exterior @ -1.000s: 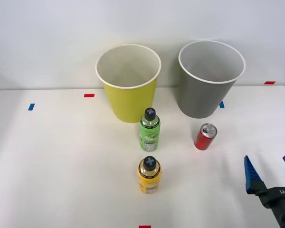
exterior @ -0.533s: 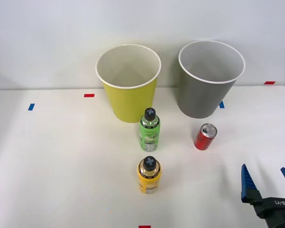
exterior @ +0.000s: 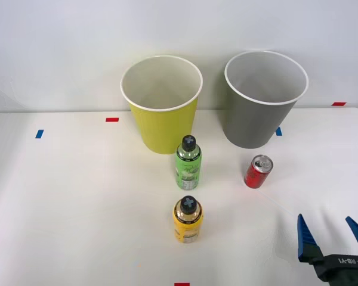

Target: Put cans in the gray bin, plastic bottles in the light green bin

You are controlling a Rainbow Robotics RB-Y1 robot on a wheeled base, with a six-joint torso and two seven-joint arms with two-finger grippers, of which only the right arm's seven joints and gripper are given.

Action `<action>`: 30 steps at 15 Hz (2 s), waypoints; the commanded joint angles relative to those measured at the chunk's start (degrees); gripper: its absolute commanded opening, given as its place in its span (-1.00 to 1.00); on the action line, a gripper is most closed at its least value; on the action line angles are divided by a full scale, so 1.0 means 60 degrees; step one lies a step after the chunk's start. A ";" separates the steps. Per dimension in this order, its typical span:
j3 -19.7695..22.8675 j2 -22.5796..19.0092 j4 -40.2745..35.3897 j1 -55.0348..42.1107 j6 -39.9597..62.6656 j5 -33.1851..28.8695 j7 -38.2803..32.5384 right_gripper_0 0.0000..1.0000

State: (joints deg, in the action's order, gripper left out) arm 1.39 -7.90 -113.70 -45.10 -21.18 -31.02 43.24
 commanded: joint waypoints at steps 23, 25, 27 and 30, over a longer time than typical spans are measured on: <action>-0.0394 -0.0075 0.1108 -0.0349 -0.2490 0.1318 0.2769 1.00; -0.0394 -0.0075 0.1108 -0.0349 -0.2490 0.1318 0.2769 1.00; -0.0394 -0.0075 0.1108 -0.0349 -0.2490 0.1318 0.2769 1.00; -0.0394 -0.0075 0.1108 -0.0349 -0.2490 0.1318 0.2769 1.00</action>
State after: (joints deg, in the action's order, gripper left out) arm -0.97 -8.36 -107.04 -47.20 -36.14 -23.12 59.85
